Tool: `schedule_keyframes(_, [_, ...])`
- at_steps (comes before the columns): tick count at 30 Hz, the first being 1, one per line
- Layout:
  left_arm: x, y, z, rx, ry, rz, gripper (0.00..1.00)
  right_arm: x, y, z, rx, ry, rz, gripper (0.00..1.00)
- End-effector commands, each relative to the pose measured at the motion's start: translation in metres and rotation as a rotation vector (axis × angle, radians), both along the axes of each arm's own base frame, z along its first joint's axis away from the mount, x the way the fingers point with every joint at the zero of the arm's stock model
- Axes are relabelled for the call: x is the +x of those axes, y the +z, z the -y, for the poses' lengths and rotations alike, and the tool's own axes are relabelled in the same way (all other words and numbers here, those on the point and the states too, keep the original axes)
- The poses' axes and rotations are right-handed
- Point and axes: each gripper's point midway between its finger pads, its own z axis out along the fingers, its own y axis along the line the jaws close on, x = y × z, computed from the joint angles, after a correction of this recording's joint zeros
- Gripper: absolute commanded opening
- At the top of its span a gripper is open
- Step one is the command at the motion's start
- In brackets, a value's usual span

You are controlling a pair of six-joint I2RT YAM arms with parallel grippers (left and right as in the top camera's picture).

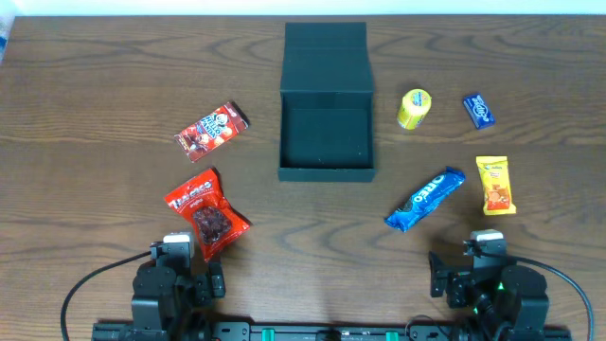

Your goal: Pack container

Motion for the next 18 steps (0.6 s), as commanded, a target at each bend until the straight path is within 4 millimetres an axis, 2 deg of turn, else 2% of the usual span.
schedule_keyframes(1, [-0.012, -0.014, -0.005, 0.023, 0.018, -0.071, 0.96, -0.001, -0.002, 0.000, -0.006, 0.010, 0.000, 0.99])
schedule_keyframes(14, [0.002, 0.009, -0.005, 0.018, 0.019, -0.006, 0.96, -0.001, -0.002, 0.000, -0.006, 0.010, 0.000, 0.99])
schedule_keyframes(18, [0.006, 0.026, -0.012, 0.052, 0.049, -0.045, 0.96, -0.001, -0.002, 0.000, -0.006, 0.010, 0.000, 0.99])
